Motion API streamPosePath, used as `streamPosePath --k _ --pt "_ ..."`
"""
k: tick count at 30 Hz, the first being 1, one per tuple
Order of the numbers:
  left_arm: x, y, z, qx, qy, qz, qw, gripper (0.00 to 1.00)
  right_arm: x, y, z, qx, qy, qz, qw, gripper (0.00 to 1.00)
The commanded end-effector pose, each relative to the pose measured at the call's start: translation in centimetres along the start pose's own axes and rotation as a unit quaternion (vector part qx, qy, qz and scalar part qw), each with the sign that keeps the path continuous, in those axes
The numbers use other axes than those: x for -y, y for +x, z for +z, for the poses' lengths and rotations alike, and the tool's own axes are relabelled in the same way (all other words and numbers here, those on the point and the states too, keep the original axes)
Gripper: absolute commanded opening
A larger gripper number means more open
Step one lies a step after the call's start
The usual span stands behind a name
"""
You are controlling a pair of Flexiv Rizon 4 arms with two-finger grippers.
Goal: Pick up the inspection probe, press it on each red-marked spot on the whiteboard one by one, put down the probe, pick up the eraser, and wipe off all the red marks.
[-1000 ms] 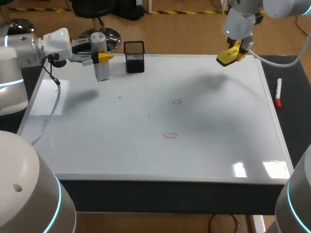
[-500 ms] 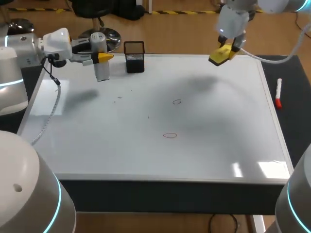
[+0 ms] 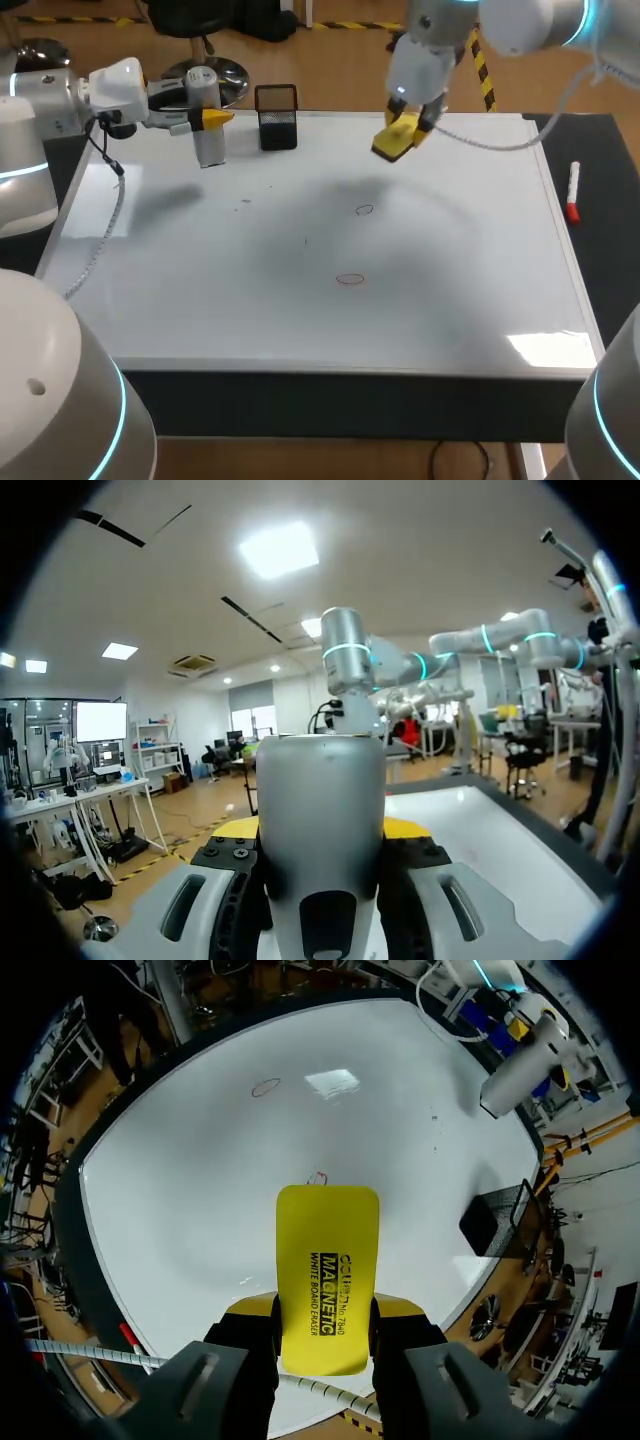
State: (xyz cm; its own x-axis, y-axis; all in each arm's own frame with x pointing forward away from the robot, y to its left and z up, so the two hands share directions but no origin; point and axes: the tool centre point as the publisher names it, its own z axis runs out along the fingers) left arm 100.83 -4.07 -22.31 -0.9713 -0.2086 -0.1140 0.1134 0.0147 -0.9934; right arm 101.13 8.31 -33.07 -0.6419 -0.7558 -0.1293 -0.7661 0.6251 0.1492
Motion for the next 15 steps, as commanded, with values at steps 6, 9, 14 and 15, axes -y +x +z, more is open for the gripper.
streamPosePath --k 6,9,14,15 --pt "0.2 0.1 0.0 0.001 -0.001 0.0 1.0 0.0 -4.8 -1.2 3.3 -0.005 -0.008 -0.022 1.0 0.0" --pt "0.2 0.1 0.0 0.001 -0.001 0.0 1.0 0.0 -5.8 -2.0 4.4 -0.011 -0.019 -0.032 0.999 0.0" --pt "0.2 0.1 0.0 0.001 -0.001 0.0 1.0 0.0 -7.3 -3.1 6.0 -0.024 -0.033 -0.04 0.998 0.0" --pt "0.2 0.1 0.0 0.001 -0.001 0.0 1.0 0.0 -7.5 -3.3 6.3 -0.029 -0.032 -0.041 0.998 0.0"
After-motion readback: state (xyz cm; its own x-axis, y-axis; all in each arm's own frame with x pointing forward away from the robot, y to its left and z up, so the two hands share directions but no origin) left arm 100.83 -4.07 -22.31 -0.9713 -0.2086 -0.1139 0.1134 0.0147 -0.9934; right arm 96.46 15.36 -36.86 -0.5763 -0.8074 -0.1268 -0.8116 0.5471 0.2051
